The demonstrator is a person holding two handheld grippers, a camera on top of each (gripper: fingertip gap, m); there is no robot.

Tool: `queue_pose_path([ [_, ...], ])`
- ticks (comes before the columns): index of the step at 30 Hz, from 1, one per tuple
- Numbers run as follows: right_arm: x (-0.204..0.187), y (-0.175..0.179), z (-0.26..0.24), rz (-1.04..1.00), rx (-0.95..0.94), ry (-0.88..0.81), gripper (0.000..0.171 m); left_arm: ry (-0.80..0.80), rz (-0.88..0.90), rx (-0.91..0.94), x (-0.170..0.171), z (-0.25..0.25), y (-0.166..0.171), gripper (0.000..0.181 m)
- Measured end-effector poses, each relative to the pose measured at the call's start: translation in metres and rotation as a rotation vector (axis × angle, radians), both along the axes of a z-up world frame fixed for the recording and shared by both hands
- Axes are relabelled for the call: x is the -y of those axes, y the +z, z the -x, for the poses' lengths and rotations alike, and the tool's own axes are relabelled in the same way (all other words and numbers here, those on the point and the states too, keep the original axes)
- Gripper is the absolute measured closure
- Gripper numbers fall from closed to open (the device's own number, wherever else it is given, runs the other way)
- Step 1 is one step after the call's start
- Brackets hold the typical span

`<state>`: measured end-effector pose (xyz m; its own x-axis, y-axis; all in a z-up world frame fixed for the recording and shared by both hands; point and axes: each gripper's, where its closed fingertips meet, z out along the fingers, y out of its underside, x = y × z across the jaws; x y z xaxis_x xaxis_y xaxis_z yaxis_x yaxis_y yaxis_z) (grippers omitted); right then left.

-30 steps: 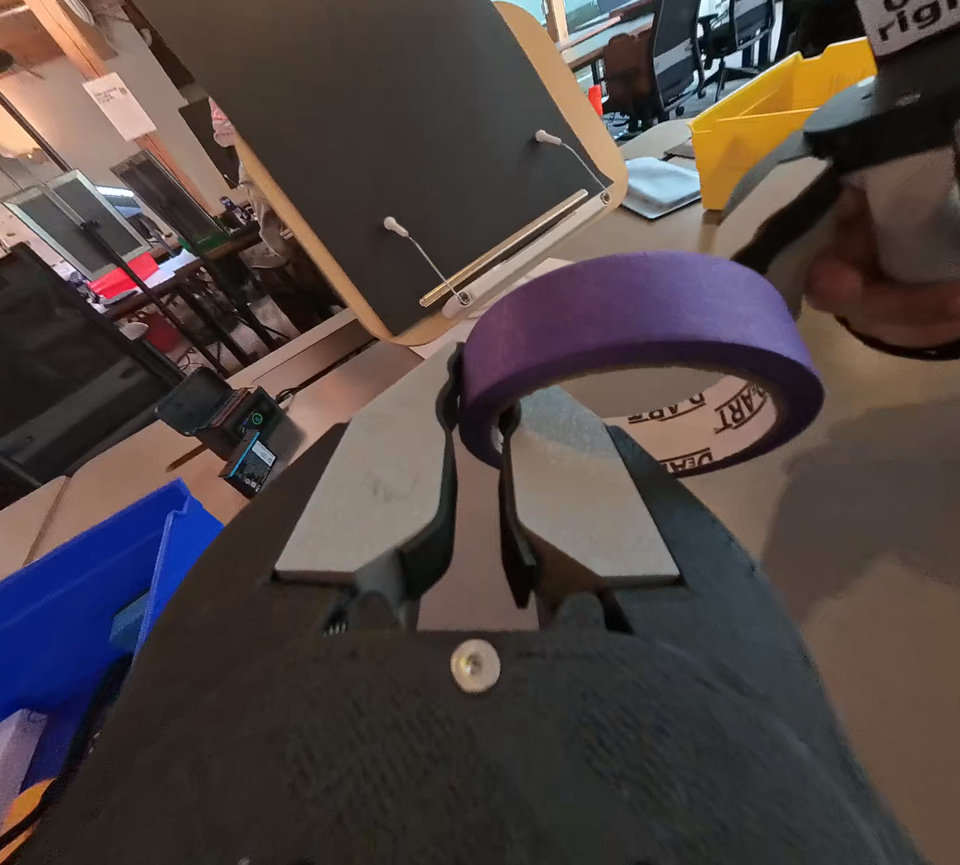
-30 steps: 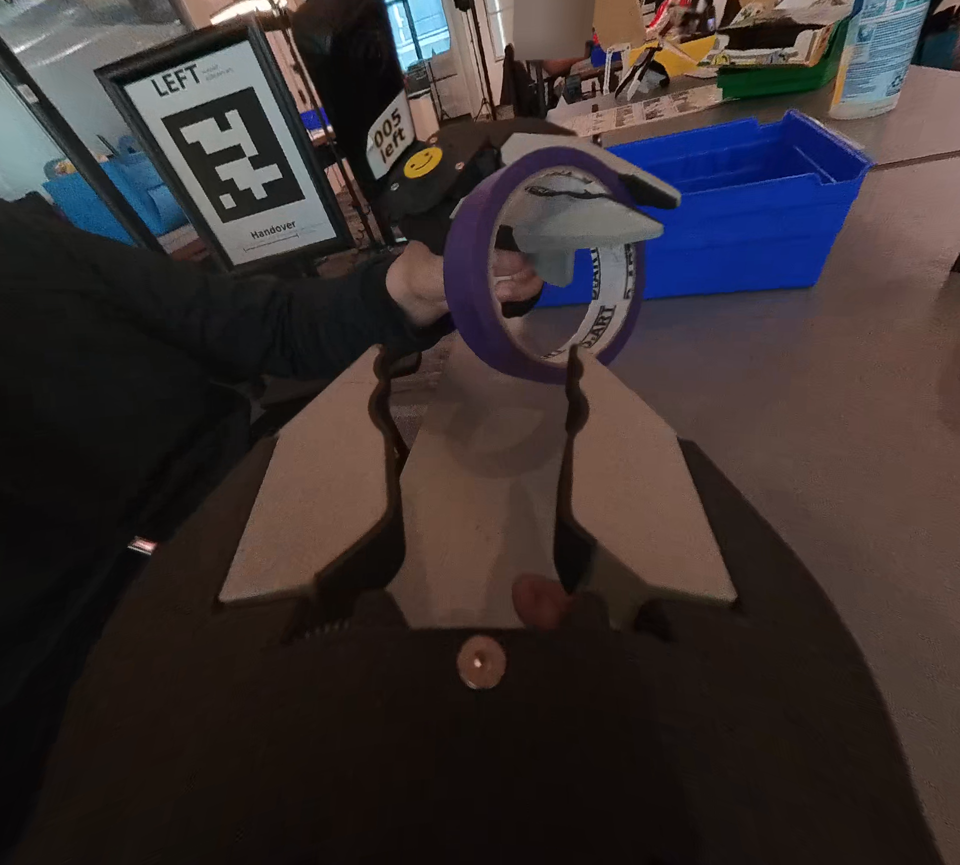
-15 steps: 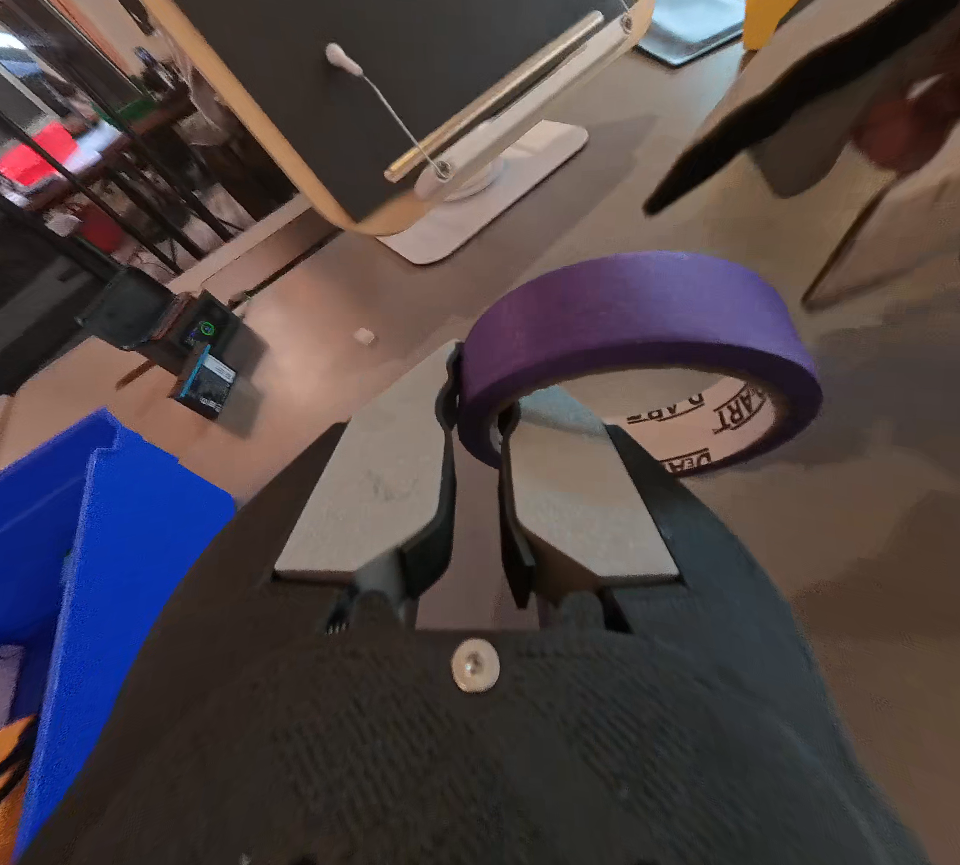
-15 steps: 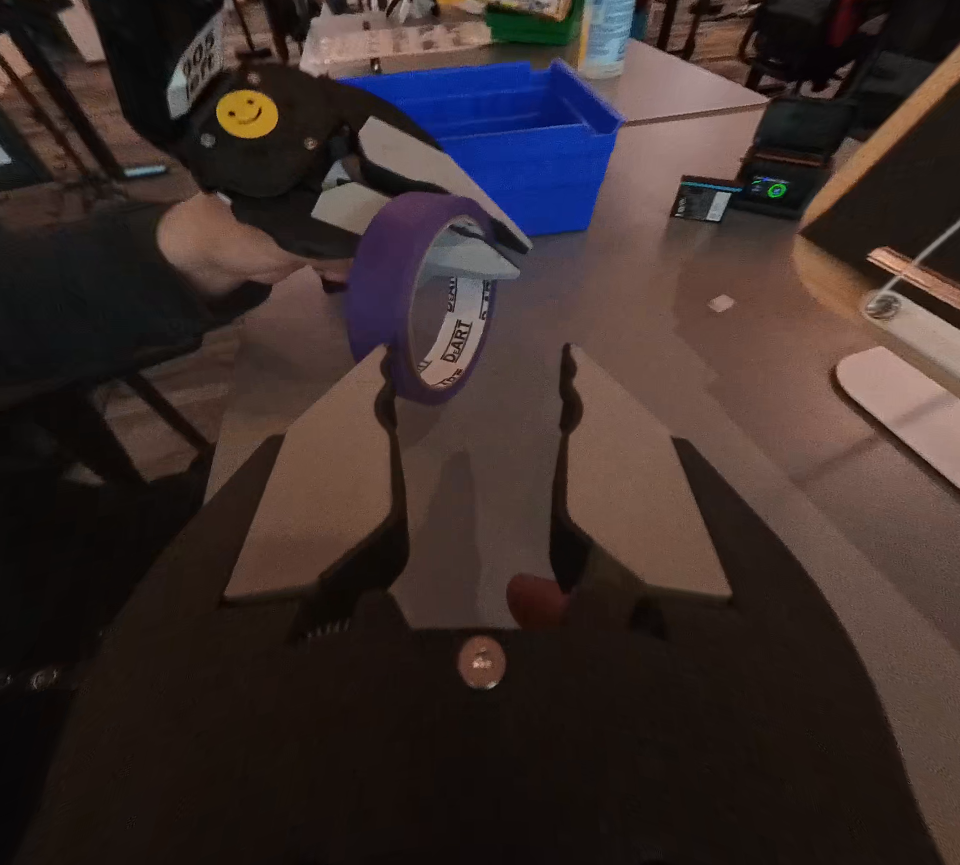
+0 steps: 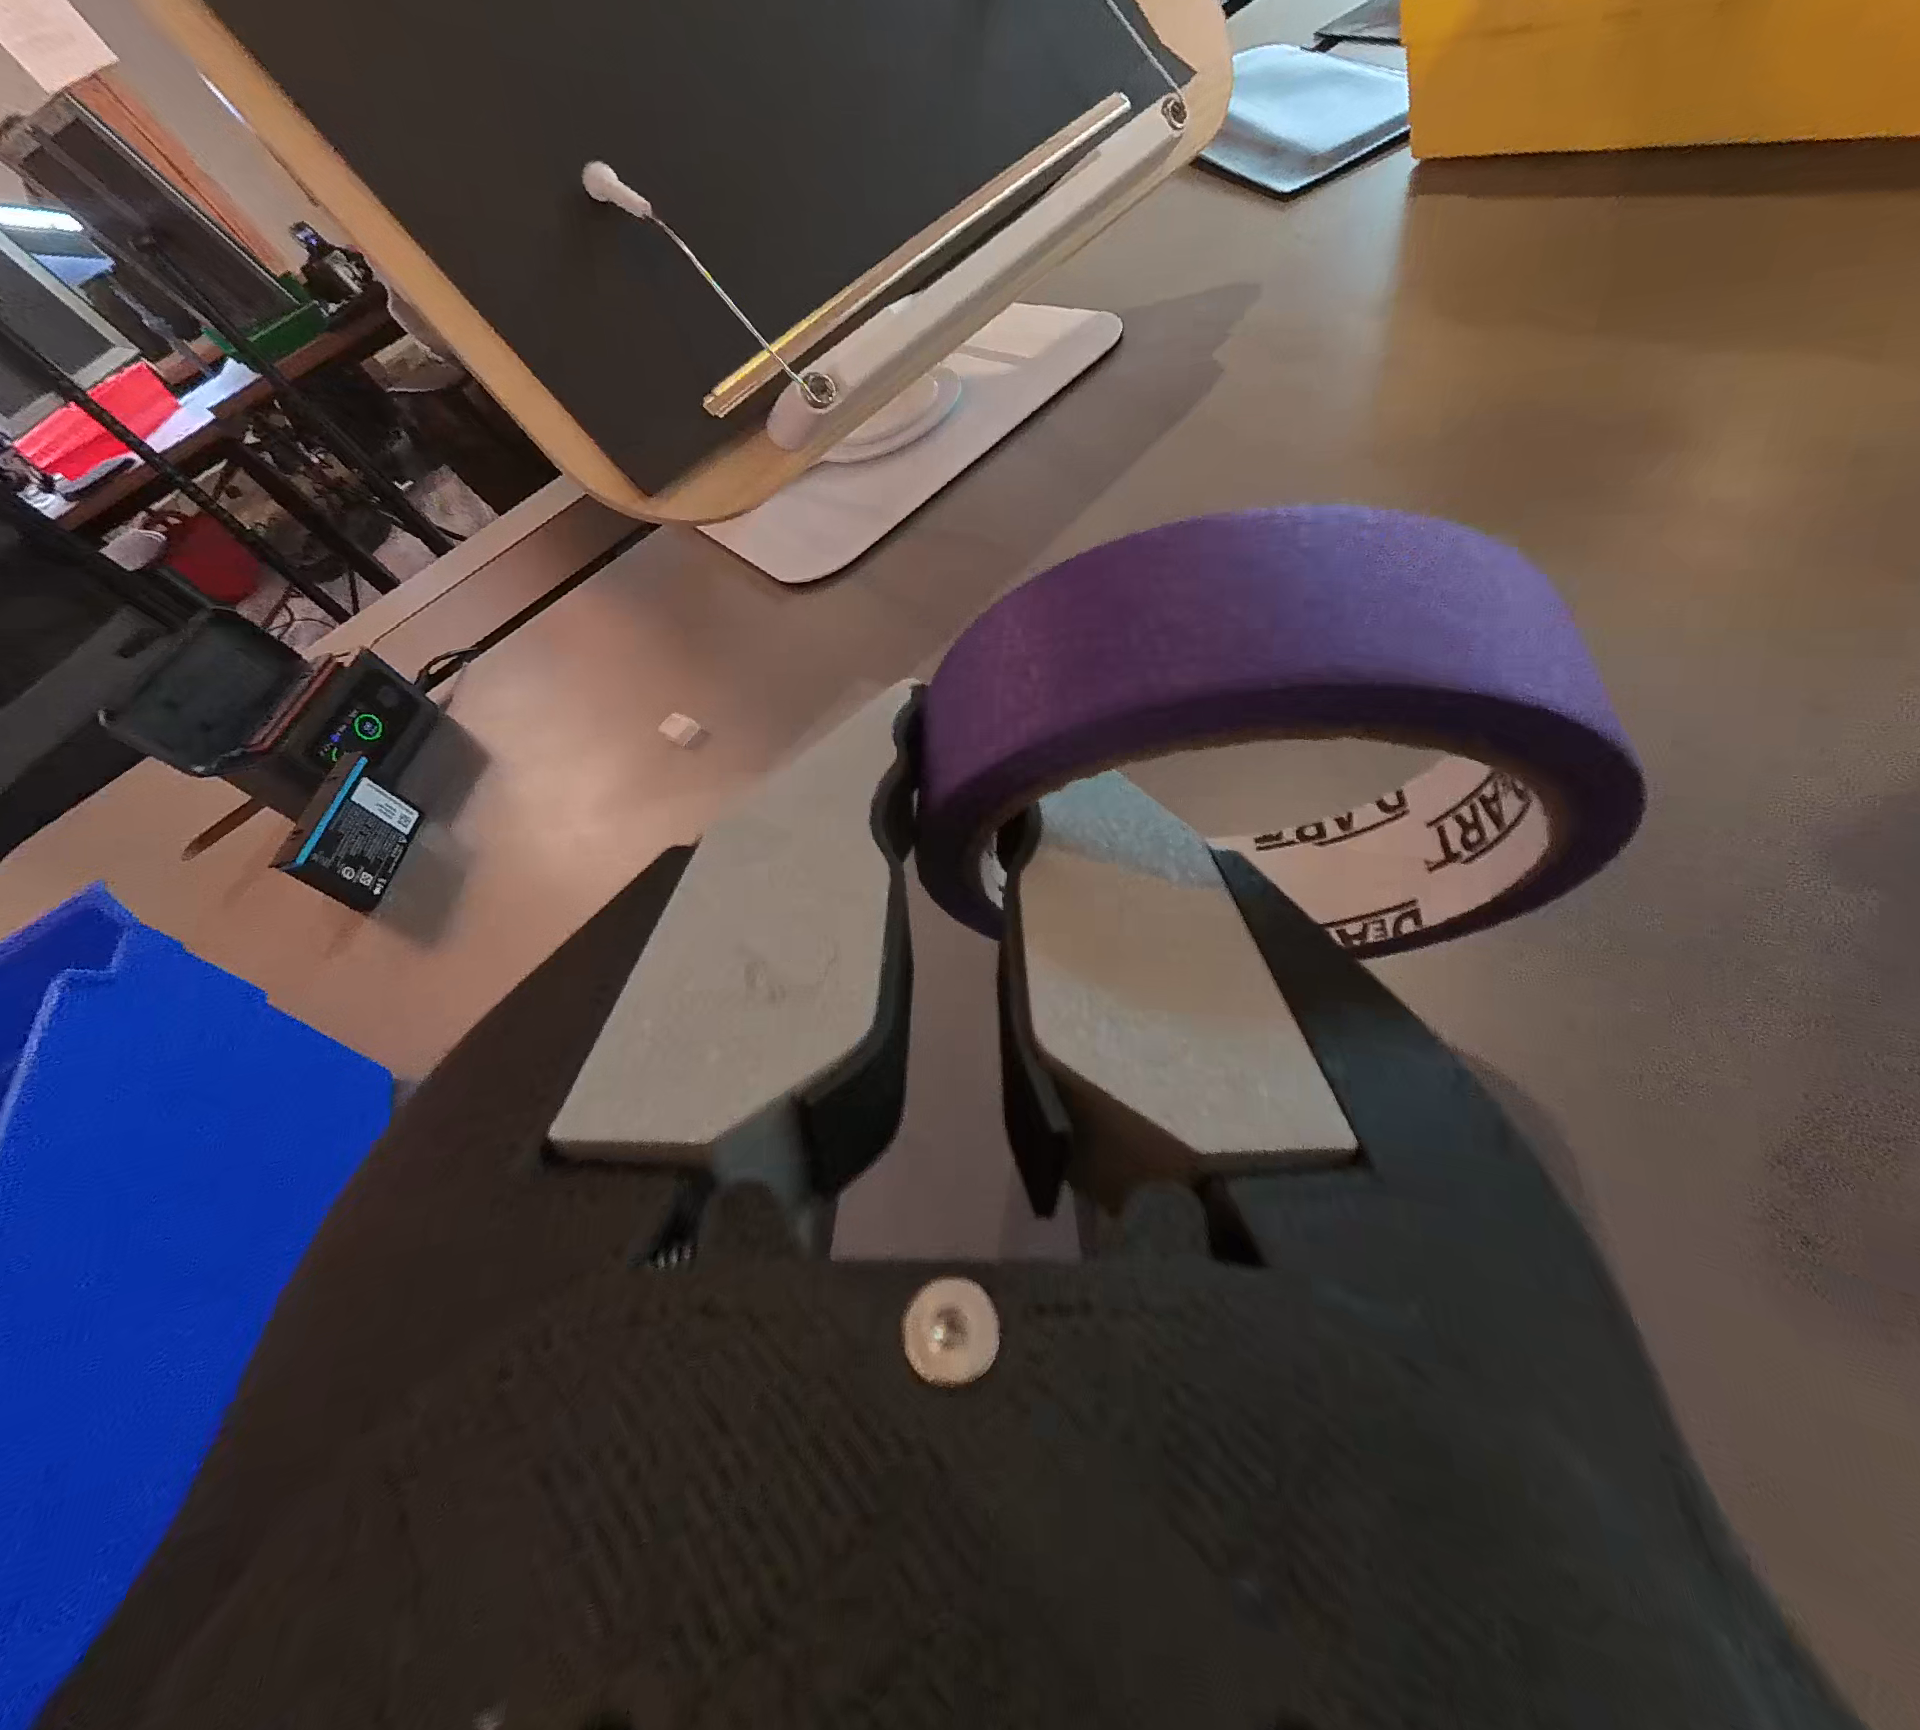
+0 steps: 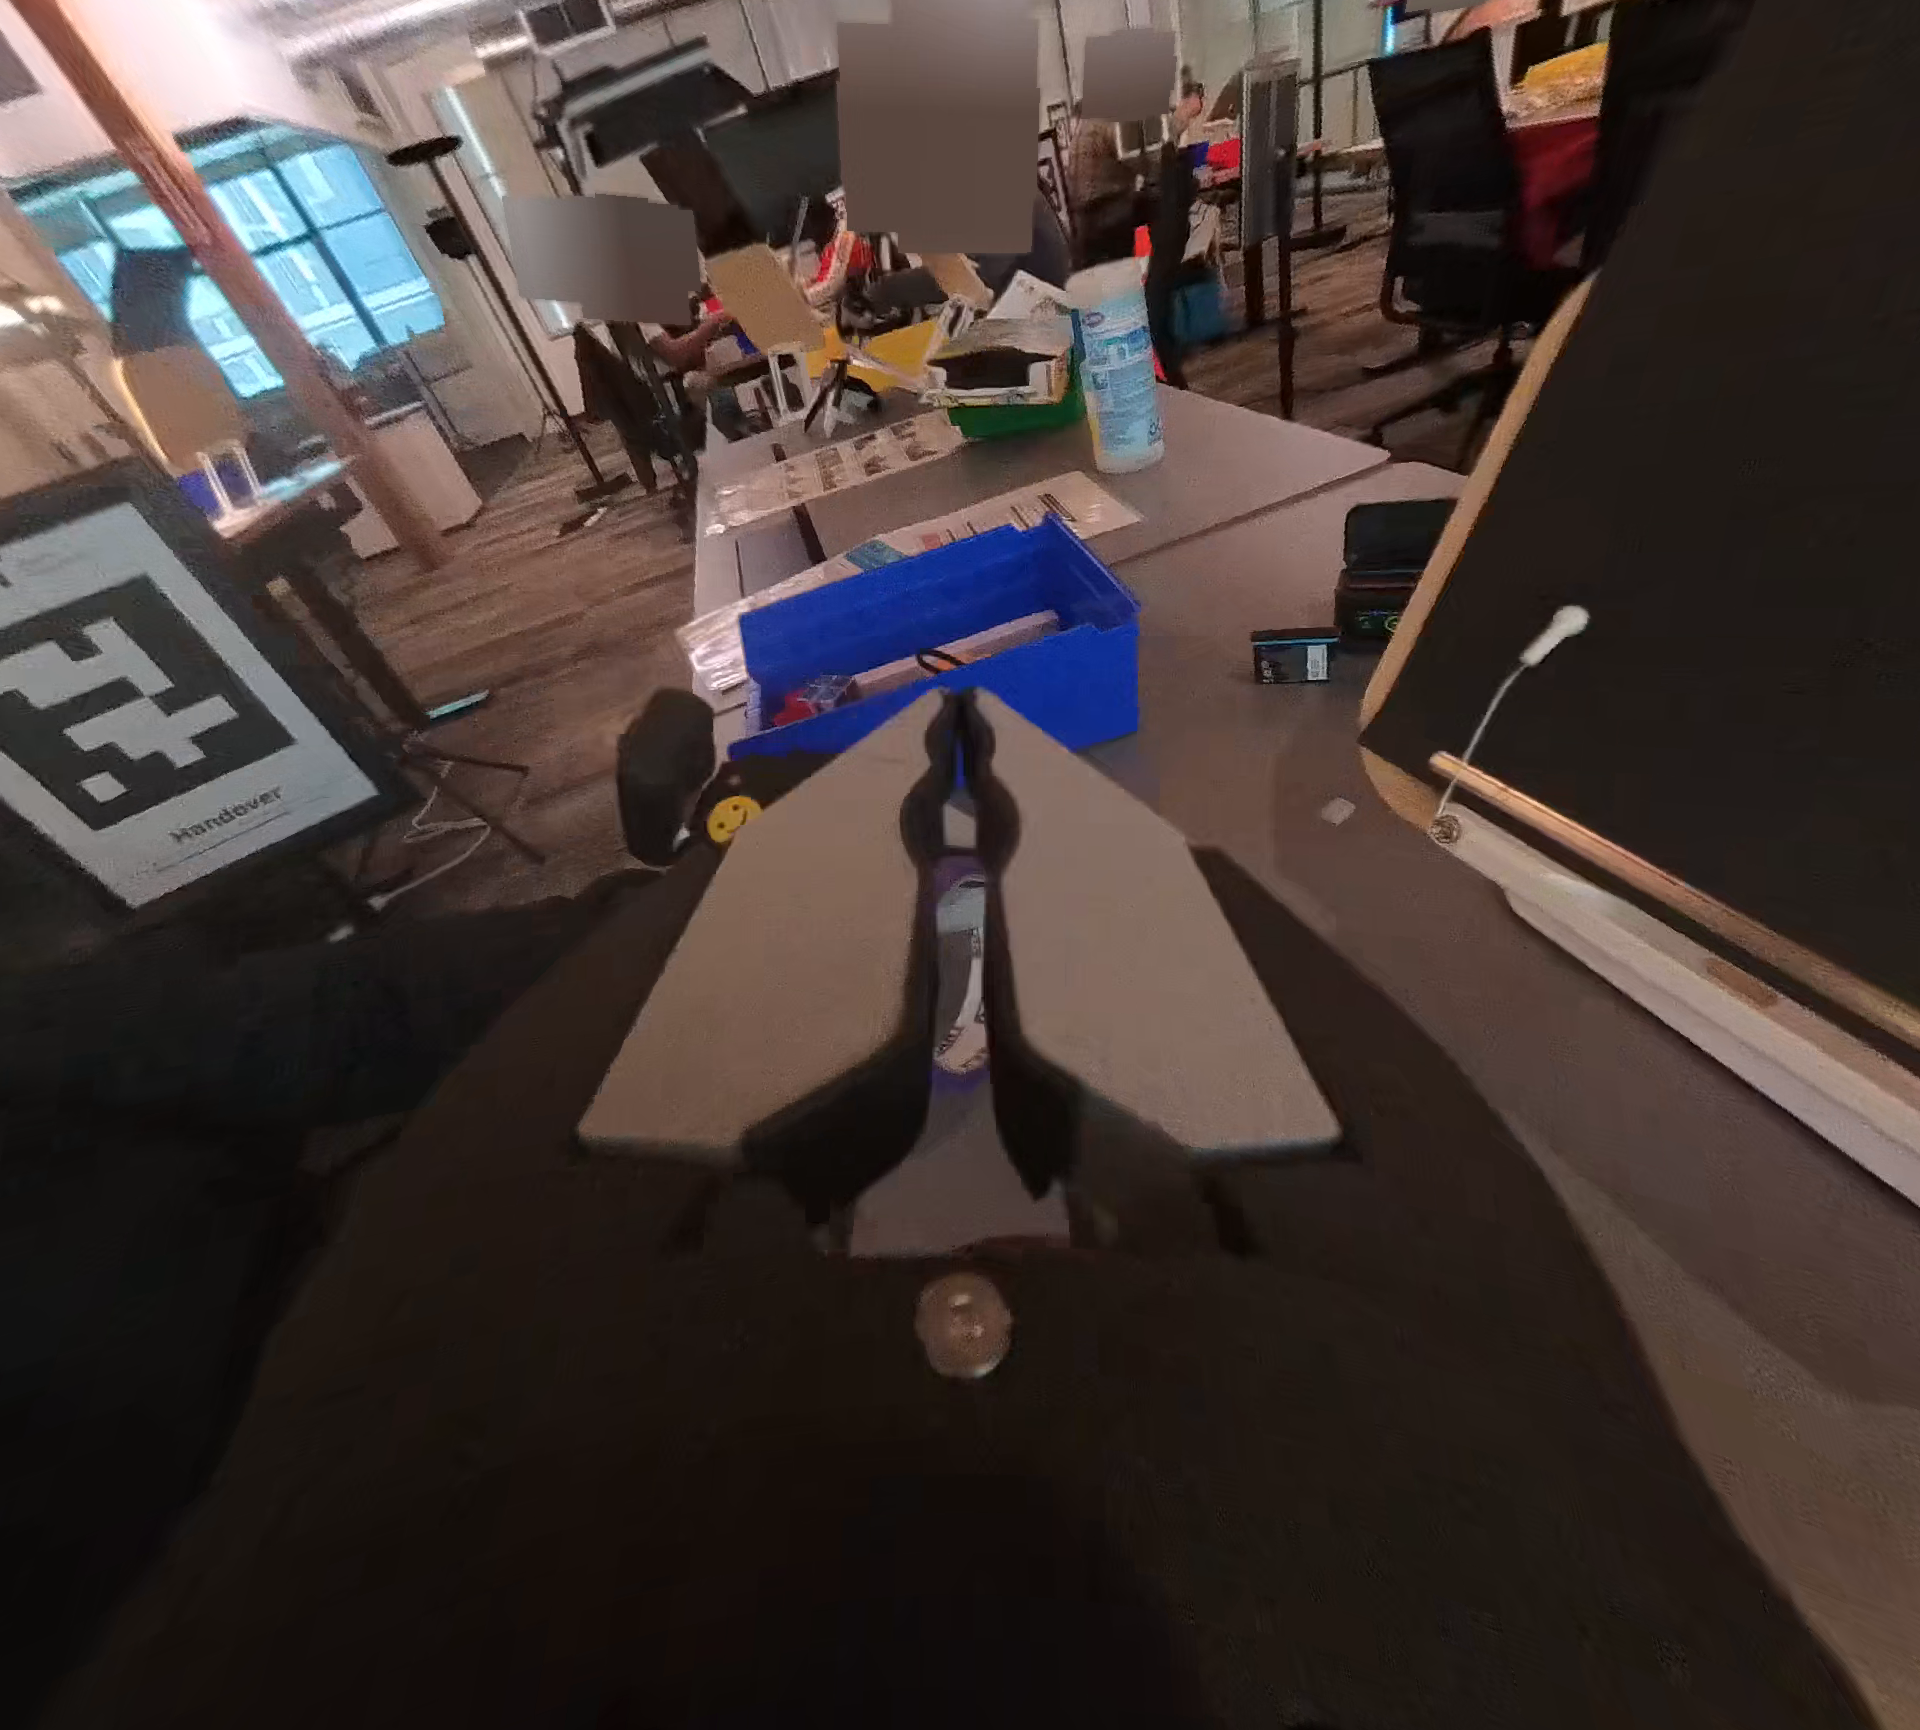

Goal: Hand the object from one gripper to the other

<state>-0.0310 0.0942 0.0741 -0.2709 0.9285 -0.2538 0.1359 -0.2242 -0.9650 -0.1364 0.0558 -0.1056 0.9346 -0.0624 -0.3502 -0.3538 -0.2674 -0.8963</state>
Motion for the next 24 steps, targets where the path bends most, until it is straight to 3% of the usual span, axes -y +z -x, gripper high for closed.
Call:
queue_pose_path([
  [4,-0.008,-0.029,-0.018,-0.237,0.303,-0.064,0.171,-0.004,-0.002,0.012,0.0,-0.003,-0.004,0.174],
  [7,-0.015,0.009,-0.024,-0.218,0.088,-0.117,0.157,-0.002,-0.02,0.022,0.0,-0.005,-0.003,0.174],
  [8,-0.001,0.029,-0.031,-0.162,-0.067,-0.026,0.149,-0.004,-0.028,0.026,0.0,-0.006,-0.001,0.173],
  [9,0.029,0.046,-0.047,-0.089,-0.23,0.178,0.171,-0.008,-0.035,0.031,0.001,-0.007,0.001,0.174],
  [10,0.056,0.059,-0.073,0.023,-0.348,0.422,0.171,-0.009,-0.041,0.032,0.002,-0.007,0.002,0.174],
  [11,0.068,0.065,-0.094,0.147,-0.391,0.613,0.157,-0.01,-0.043,0.032,0.003,-0.007,0.004,0.174],
  [12,0.069,0.063,-0.099,0.228,-0.361,0.681,0.138,-0.012,-0.046,0.032,0.005,-0.007,0.005,0.174],
  [13,0.064,0.05,-0.088,0.227,-0.266,0.625,0.119,-0.016,-0.05,0.034,0.007,-0.007,0.006,0.174],
  [15,0.042,0.008,-0.054,0.124,-0.076,0.343,0.075,-0.021,-0.051,0.044,0.01,-0.007,0.007,0.174],
  [16,0.033,-0.014,-0.046,0.066,0.009,0.237,0.069,-0.018,-0.056,0.046,0.011,-0.006,0.008,0.174],
  [19,0.03,-0.051,-0.037,-0.038,0.06,0.119,0.08,-0.014,-0.075,0.059,0.015,-0.006,0.012,0.174],
  [22,0.066,-0.091,-0.024,-0.113,0.108,0.197,0.088,-0.002,-0.106,0.102,0.012,-0.008,0.02,0.174],
  [24,0.081,-0.131,-0.009,-0.286,0.187,0.18,0.086,-0.026,-0.137,0.136,0.011,-0.016,0.029,0.173],
])
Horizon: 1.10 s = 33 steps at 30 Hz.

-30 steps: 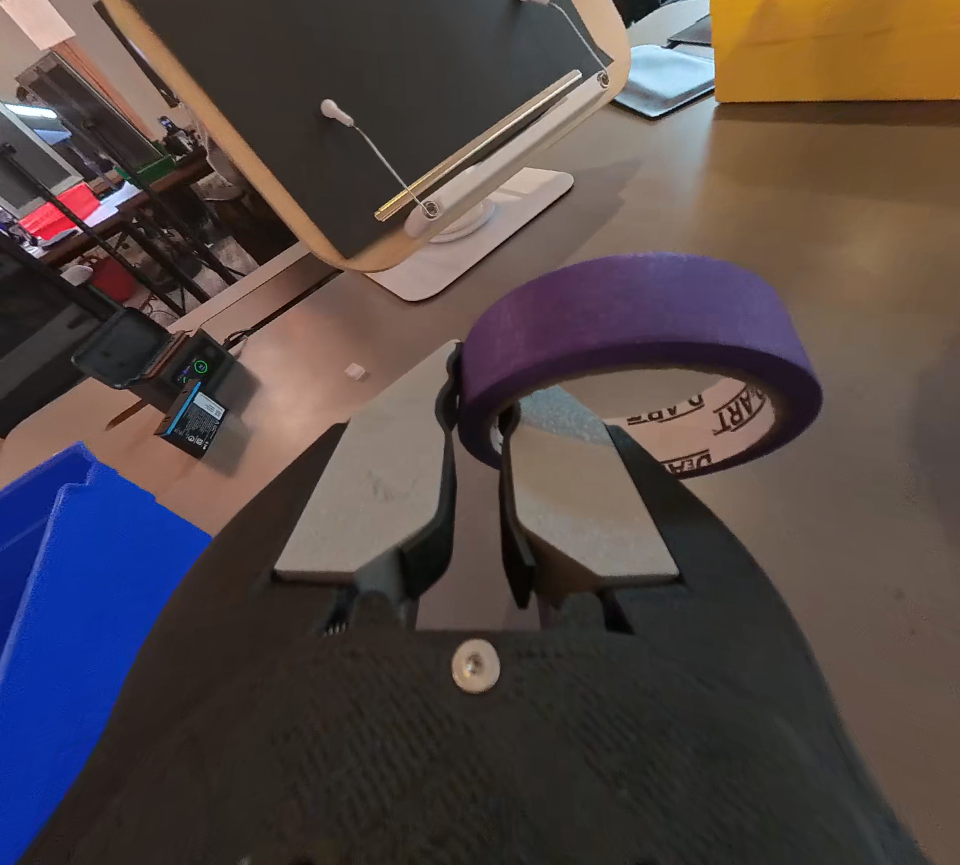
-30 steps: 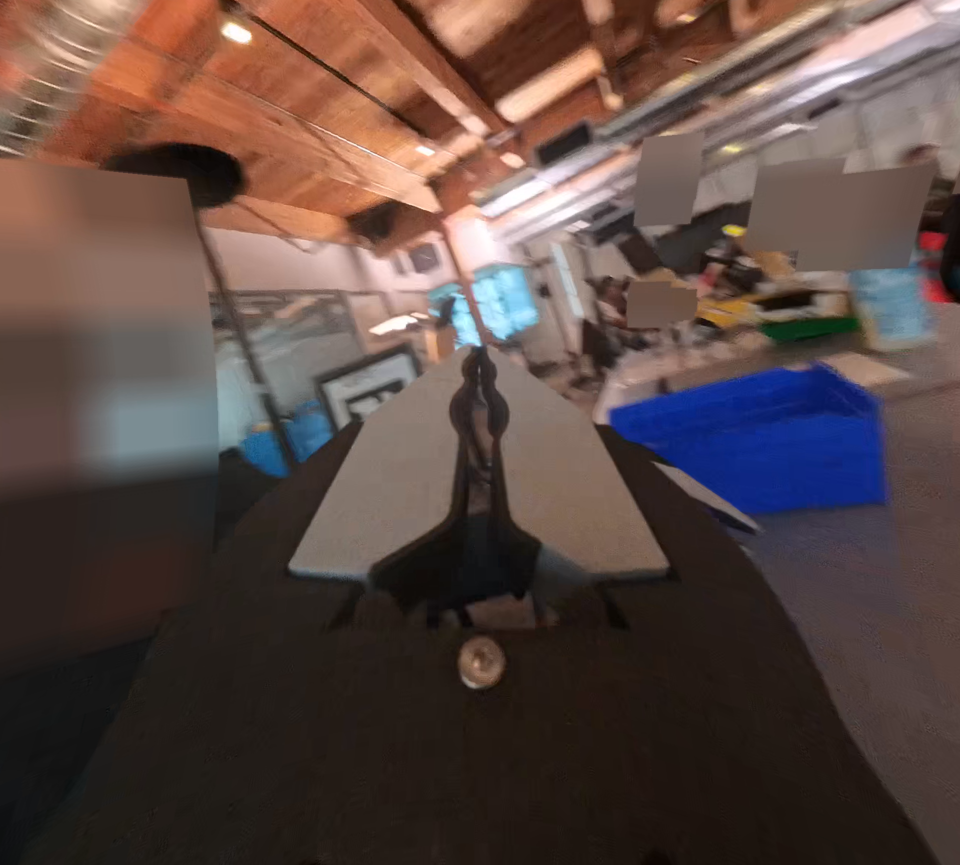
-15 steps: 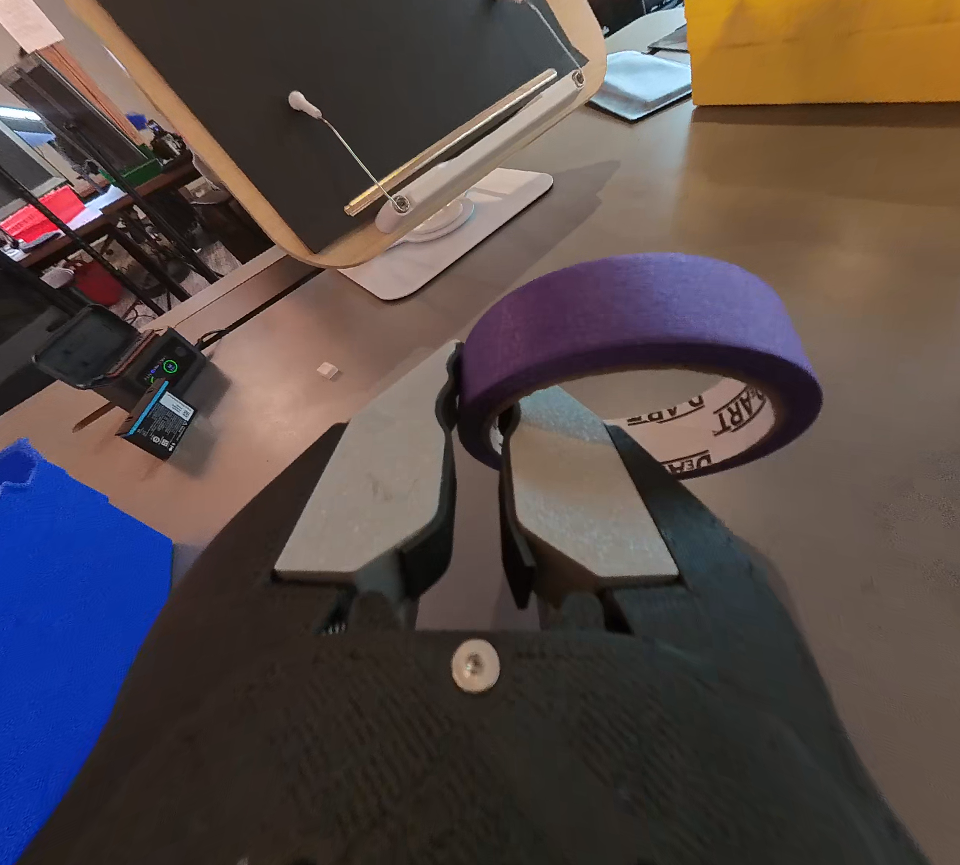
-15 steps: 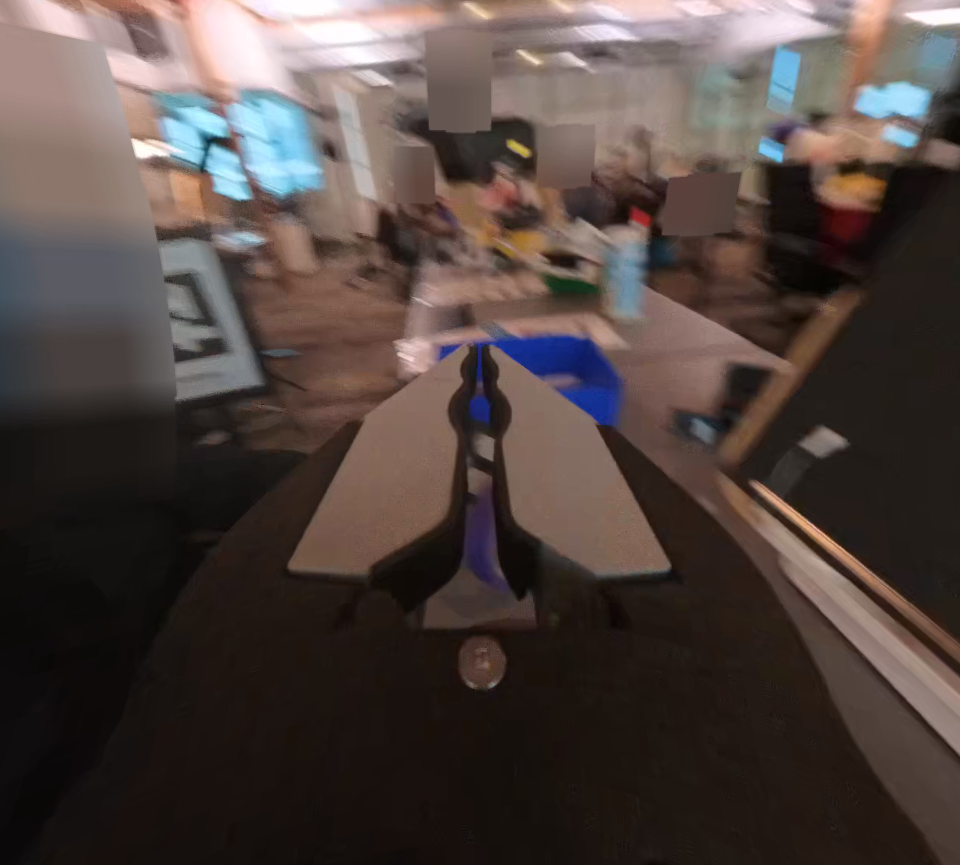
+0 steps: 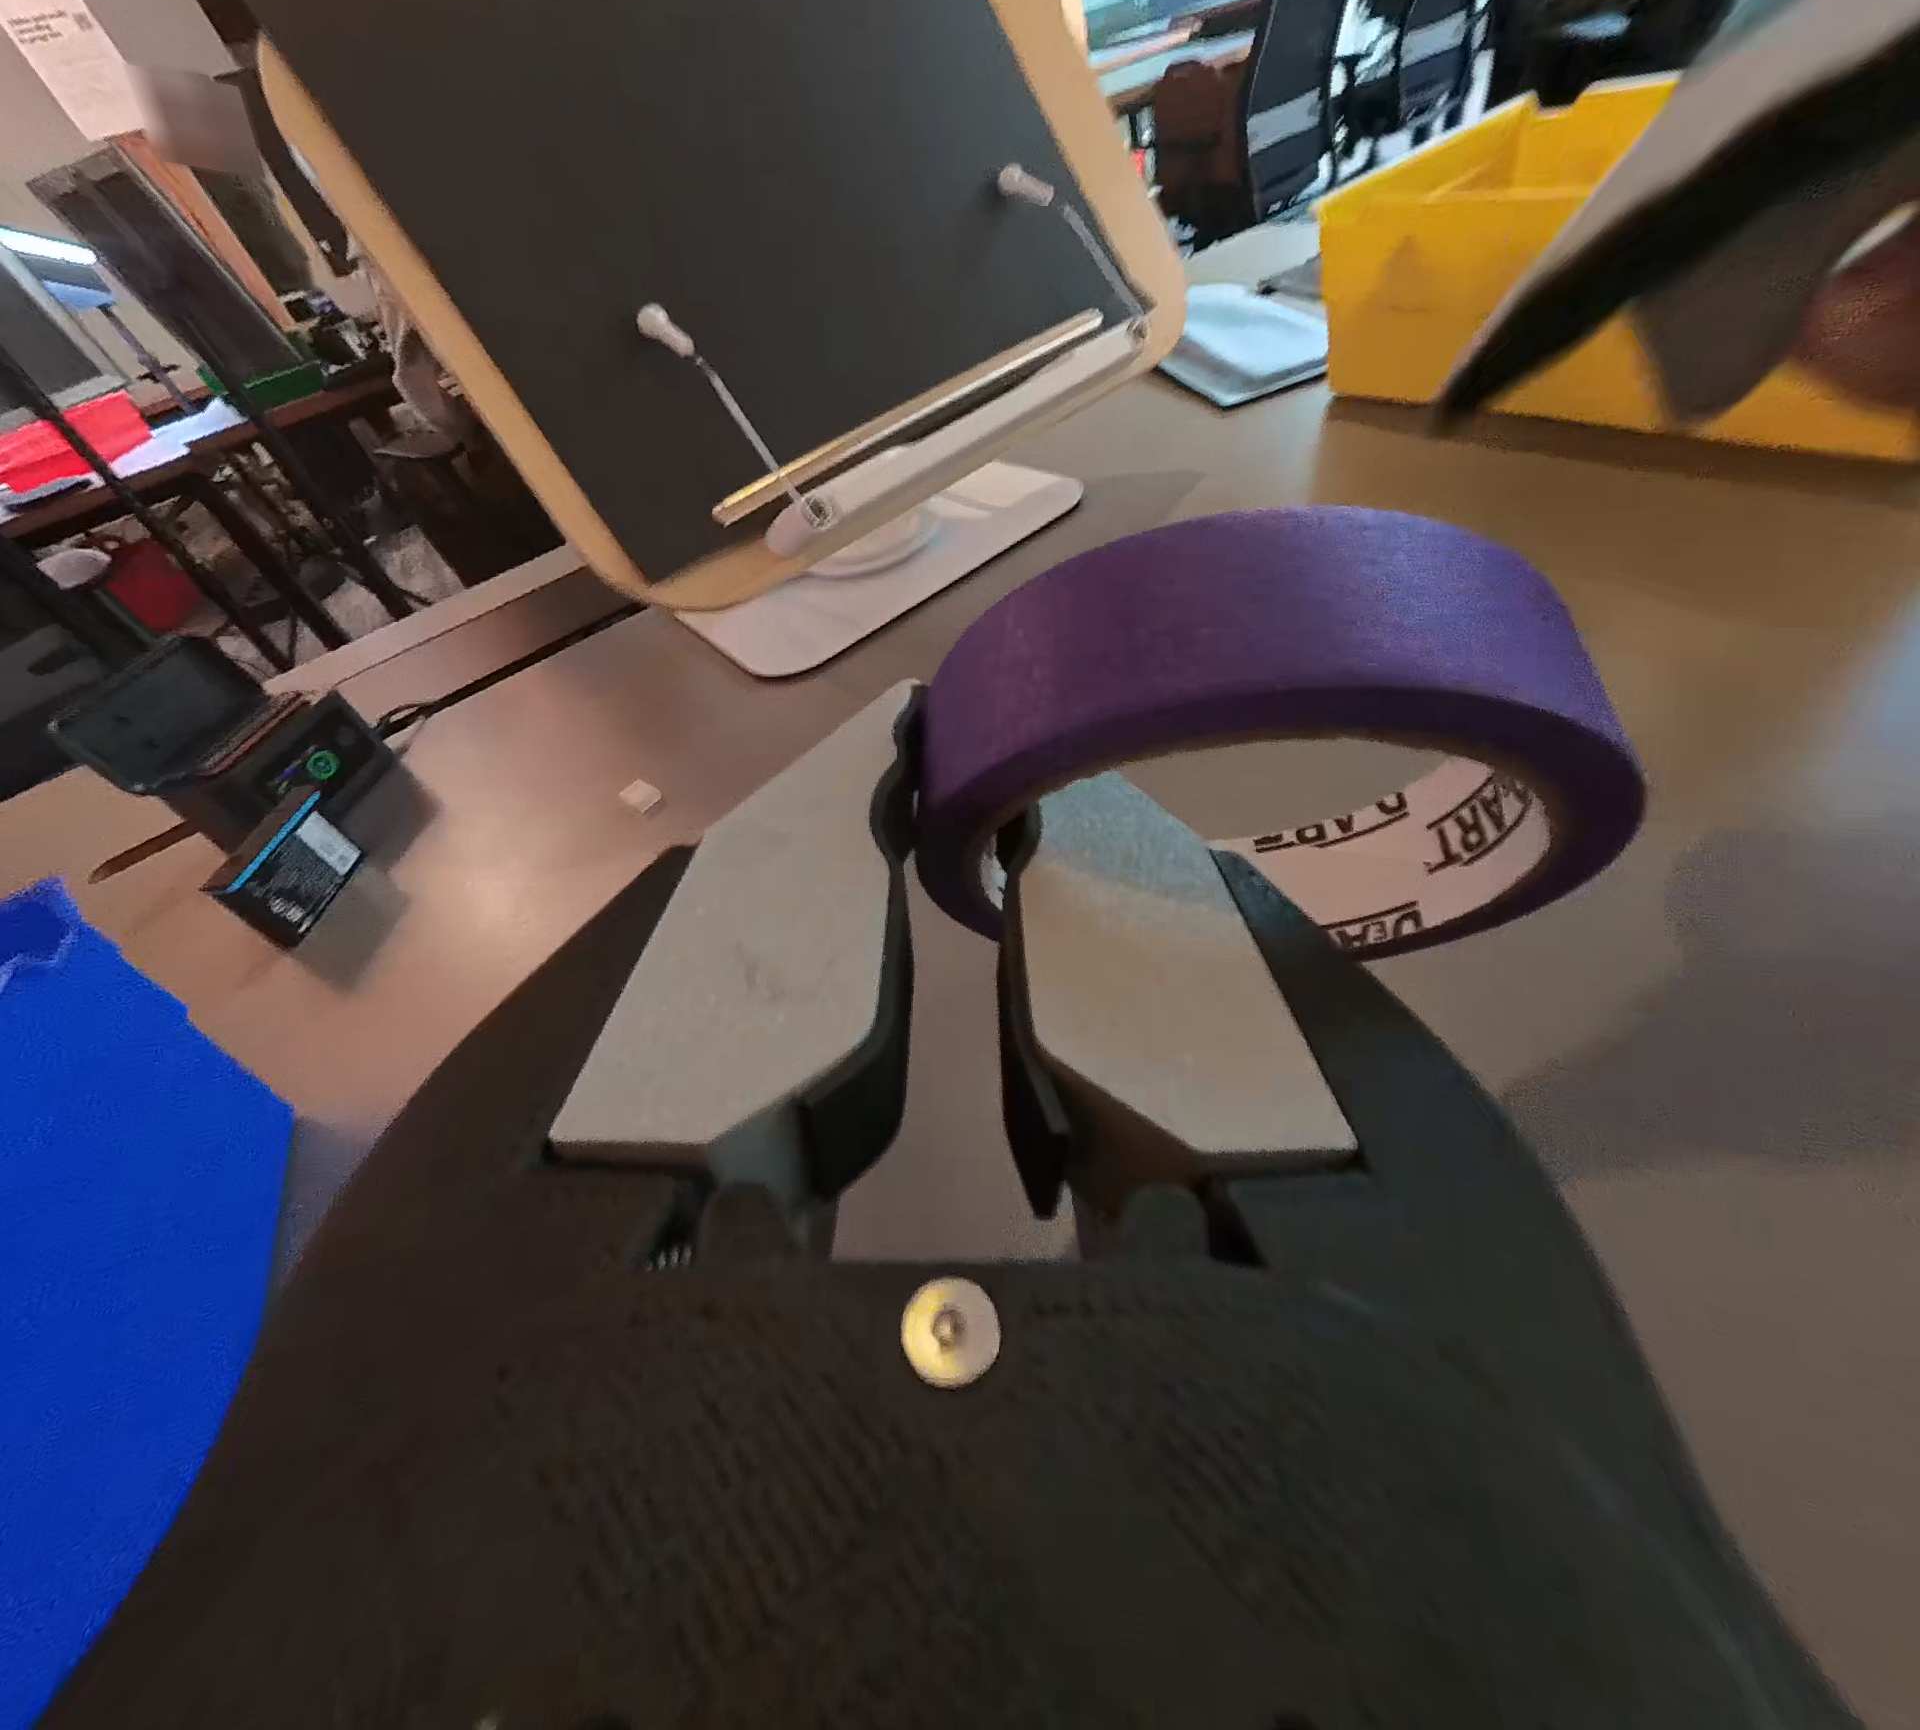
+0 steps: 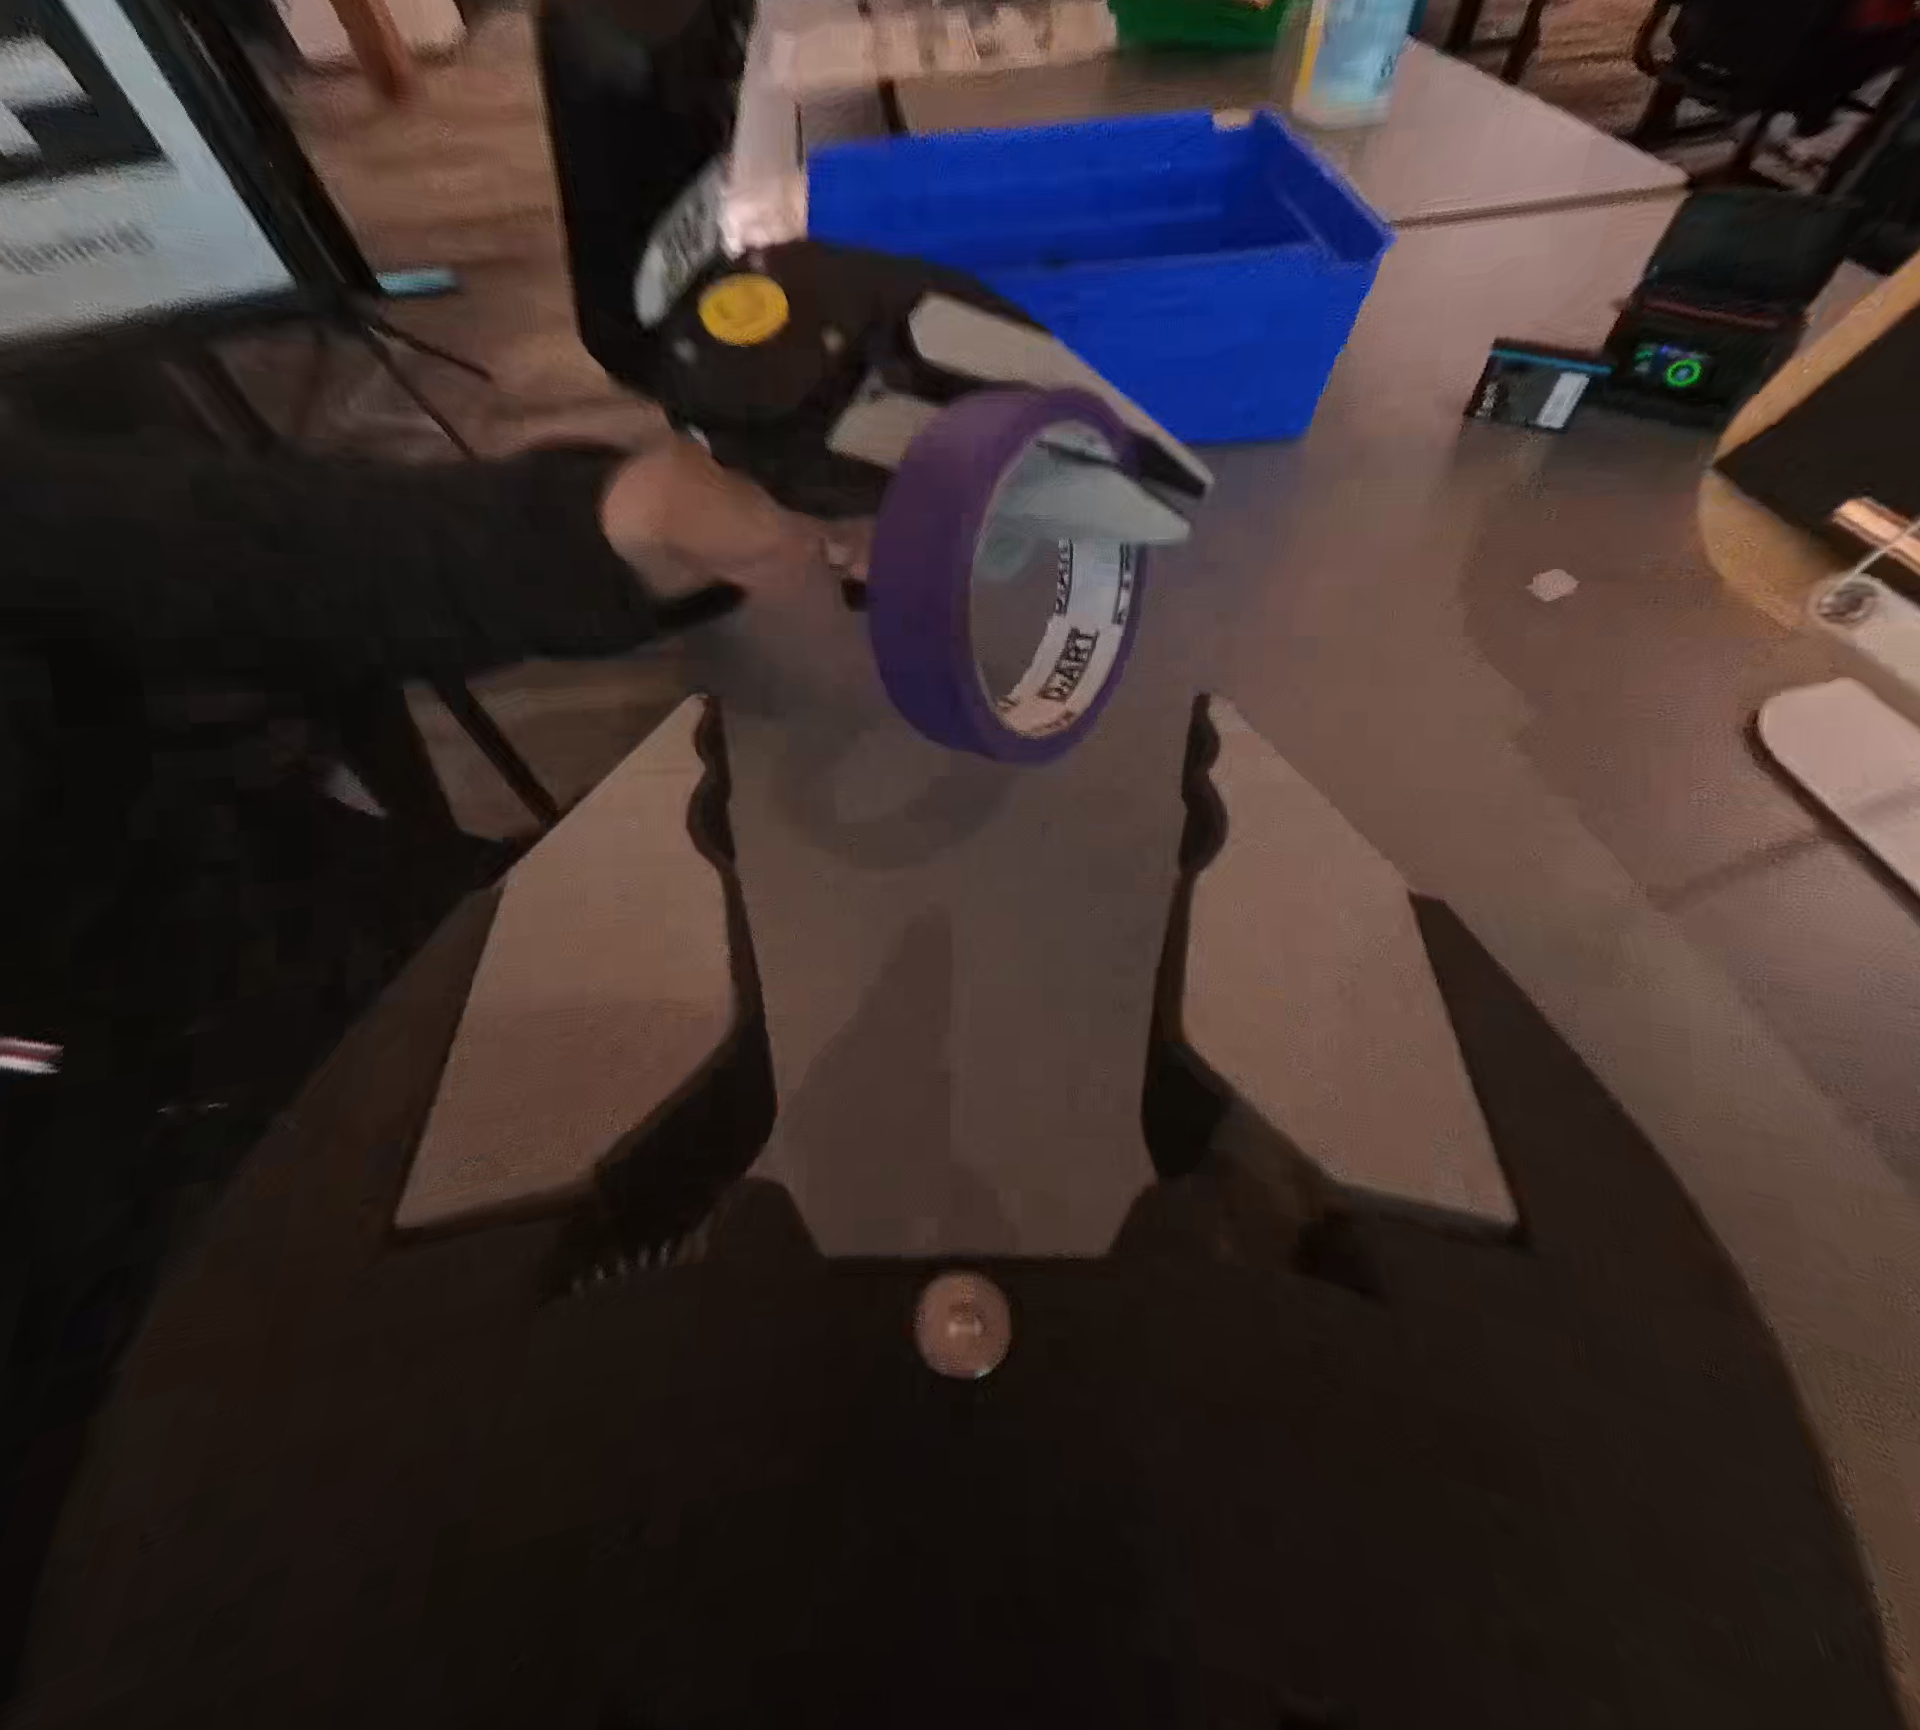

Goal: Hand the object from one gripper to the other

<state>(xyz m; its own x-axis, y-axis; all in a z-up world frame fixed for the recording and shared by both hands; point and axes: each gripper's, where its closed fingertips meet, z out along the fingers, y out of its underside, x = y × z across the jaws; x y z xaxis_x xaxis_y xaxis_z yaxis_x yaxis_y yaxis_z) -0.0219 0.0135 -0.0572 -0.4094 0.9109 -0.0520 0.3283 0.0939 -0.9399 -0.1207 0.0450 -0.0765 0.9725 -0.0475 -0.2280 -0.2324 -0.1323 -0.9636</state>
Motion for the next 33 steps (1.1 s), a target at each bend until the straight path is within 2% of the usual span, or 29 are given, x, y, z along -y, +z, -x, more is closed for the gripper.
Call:
queue_pose_path([
  [3,0.015,-0.032,0.022,-0.11,0.087,-0.023,0.086,-0.017,-0.006,0.012,-0.001,-0.009,0.009,0.173],
  [4,0.016,-0.034,0.025,-0.132,0.109,-0.04,0.093,-0.01,-0.012,0.001,0.0,-0.009,0.012,0.173],
  [6,0.004,-0.019,0.027,-0.254,0.047,-0.125,0.108,0.005,-0.02,-0.024,0.004,-0.006,0.014,0.173],
  [7,-0.004,-0.007,0.029,-0.313,0.009,-0.171,0.102,0.034,-0.016,-0.031,0.004,0.0,0.013,0.173],
  [8,-0.011,-0.001,0.032,-0.333,0.034,-0.195,0.11,0.064,-0.027,-0.024,0.004,0.008,0.014,0.173],
  [10,-0.024,0.0,0.04,-0.276,0.197,-0.212,0.108,0.073,-0.032,0.021,-0.001,0.017,0.018,0.174],
  [11,-0.028,-0.001,0.04,-0.253,0.31,-0.213,0.116,0.093,-0.032,0.019,-0.004,0.023,0.02,0.174],
  [14,-0.032,-0.002,0.011,-0.28,0.487,-0.232,0.171,0.14,-0.057,-0.03,-0.008,0.034,0.031,0.174],
  [17,-0.048,-0.014,-0.08,-0.446,0.585,-0.409,0.171,0.153,-0.085,-0.025,0.002,0.043,0.036,0.174],
  [19,-0.03,-0.023,-0.141,-0.46,0.531,-0.394,0.171,0.177,-0.095,-0.039,0.012,0.052,0.034,0.175],
  [21,-0.017,-0.014,-0.158,-0.397,0.391,-0.39,0.171,0.156,-0.092,-0.025,0.014,0.048,0.031,0.175],
  [22,-0.018,0.0,-0.147,-0.35,0.296,-0.419,0.165,0.135,-0.083,-0.016,0.011,0.042,0.029,0.174],
  [23,-0.018,0.013,-0.129,-0.312,0.205,-0.427,0.14,0.115,-0.073,-0.007,0.006,0.034,0.029,0.175],
  [24,-0.013,0.021,-0.109,-0.29,0.136,-0.384,0.125,0.093,-0.069,0.006,0.003,0.026,0.03,0.175],
  [25,-0.008,0.022,-0.088,-0.274,0.09,-0.338,0.117,0.066,-0.073,0.019,0.001,0.017,0.033,0.175],
  [27,-0.001,0.019,-0.043,-0.217,0.039,-0.252,0.109,0.046,-0.08,-0.003,0.001,0.005,0.037,0.175],
  [30,0.022,0.013,0.012,-0.039,-0.001,-0.074,0.107,0.06,-0.081,-0.078,0.002,0.001,0.038,0.174],
  [33,0.019,0.0,0.047,-0.031,0.022,-0.008,0.108,0.066,-0.057,-0.083,-0.002,0.003,0.034,0.174],
])
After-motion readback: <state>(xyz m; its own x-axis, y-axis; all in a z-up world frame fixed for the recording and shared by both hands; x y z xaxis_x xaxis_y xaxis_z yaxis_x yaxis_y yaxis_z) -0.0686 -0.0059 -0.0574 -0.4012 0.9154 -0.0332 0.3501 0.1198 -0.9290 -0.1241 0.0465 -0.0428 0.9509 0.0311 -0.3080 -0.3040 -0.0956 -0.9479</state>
